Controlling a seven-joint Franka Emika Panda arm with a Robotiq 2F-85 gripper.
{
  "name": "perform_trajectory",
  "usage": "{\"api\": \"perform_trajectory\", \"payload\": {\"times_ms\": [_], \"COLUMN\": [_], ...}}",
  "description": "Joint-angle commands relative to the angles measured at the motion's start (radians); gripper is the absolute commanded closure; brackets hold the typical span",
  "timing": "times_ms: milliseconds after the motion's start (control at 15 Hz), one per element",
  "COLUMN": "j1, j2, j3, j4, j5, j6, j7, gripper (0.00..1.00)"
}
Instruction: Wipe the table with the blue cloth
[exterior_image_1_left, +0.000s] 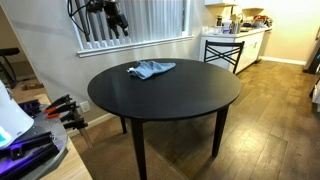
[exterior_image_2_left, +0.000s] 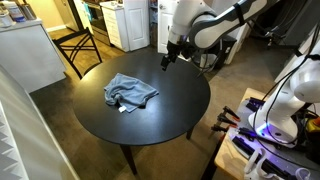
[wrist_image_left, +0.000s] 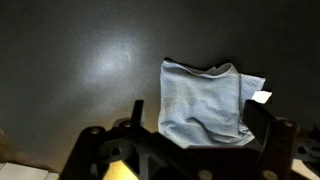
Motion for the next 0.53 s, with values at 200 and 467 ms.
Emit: {"api": "perform_trajectory", "payload": {"times_ms": [200,467], "j1": [0.125,0.218], "j2": [0.347,0.578], "j3": [-0.057,-0.125], "j4": [0.297,0.511], "j5": [-0.064,-0.019], "j6": [-0.012,-0.036], "j7": [0.076,0.053], "gripper": [0.0,0.0]}}
